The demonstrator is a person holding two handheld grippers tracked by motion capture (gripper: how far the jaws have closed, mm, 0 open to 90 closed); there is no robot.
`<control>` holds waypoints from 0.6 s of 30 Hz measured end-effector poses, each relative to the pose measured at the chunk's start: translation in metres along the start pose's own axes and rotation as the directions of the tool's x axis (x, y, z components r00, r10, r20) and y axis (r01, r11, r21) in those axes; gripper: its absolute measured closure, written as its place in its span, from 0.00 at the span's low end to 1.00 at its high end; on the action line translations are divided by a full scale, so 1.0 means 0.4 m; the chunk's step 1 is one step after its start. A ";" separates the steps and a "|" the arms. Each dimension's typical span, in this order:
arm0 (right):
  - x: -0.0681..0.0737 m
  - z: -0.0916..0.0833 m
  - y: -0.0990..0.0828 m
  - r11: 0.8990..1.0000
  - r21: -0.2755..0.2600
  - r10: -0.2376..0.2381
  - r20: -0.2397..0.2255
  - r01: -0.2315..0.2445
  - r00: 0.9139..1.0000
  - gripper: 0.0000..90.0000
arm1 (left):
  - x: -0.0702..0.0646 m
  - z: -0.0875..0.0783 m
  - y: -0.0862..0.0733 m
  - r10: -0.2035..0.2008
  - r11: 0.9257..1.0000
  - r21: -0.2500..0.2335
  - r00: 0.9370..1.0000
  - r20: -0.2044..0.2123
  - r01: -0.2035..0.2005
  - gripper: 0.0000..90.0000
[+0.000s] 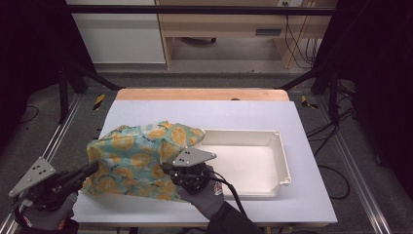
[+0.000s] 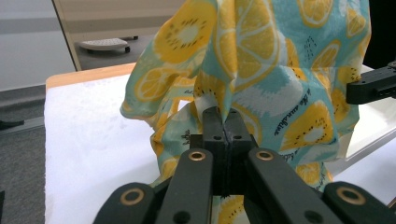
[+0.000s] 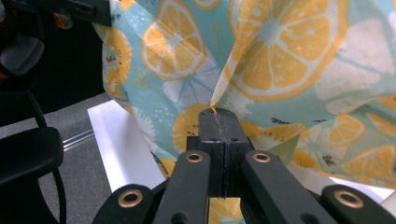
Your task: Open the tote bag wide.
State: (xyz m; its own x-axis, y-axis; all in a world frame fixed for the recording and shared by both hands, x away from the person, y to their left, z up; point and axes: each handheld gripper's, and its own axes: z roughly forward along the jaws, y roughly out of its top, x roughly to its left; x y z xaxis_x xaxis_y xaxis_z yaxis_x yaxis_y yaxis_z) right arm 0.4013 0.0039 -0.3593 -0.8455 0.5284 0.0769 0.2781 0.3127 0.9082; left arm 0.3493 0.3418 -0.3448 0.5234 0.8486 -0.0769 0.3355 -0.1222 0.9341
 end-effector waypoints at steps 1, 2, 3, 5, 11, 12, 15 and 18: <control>-0.001 0.001 -0.004 1.000 0.003 0.003 0.002 -0.003 1.000 1.00 | 0.001 0.000 -0.001 0.001 1.000 0.003 1.000 0.001 -0.001 1.00; -0.002 0.003 -0.007 1.000 0.004 0.007 0.000 -0.007 1.000 1.00 | 0.001 0.001 -0.002 0.003 1.000 0.005 1.000 0.000 -0.003 1.00; -0.003 0.004 -0.011 1.000 0.008 0.005 0.001 -0.005 1.000 1.00 | 0.001 0.002 -0.004 0.001 1.000 0.005 1.000 0.002 -0.001 1.00; -0.003 0.009 -0.017 1.000 0.019 0.008 0.001 -0.008 1.000 1.00 | 0.000 0.004 -0.007 0.000 1.000 0.010 1.000 0.000 0.000 1.00; -0.001 0.022 -0.033 0.999 0.043 0.010 -0.006 -0.010 1.000 1.00 | 0.001 0.006 -0.017 -0.004 1.000 0.019 1.000 0.001 0.004 1.00; 0.000 0.026 -0.038 0.999 0.047 0.012 -0.008 -0.012 1.000 1.00 | 0.001 0.007 -0.019 -0.005 1.000 0.021 1.000 0.002 0.005 1.00; 0.000 0.028 -0.041 0.999 0.049 0.012 -0.005 -0.011 1.000 1.00 | 0.002 0.011 -0.022 -0.007 1.000 0.027 1.000 0.005 0.007 1.00; 0.002 0.023 -0.041 0.999 0.046 0.003 -0.013 -0.003 1.000 0.94 | 0.002 0.013 -0.024 -0.007 0.999 0.033 1.000 0.004 0.007 1.00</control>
State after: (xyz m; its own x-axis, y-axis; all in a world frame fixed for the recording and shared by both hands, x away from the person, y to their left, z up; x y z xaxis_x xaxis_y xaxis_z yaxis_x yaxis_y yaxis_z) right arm 0.4003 0.0064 -0.3777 -0.8505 0.5190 0.0855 0.3013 0.3474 0.8880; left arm 0.3507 0.3410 -0.3556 0.5244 0.8473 -0.0846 0.3648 -0.1338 0.9214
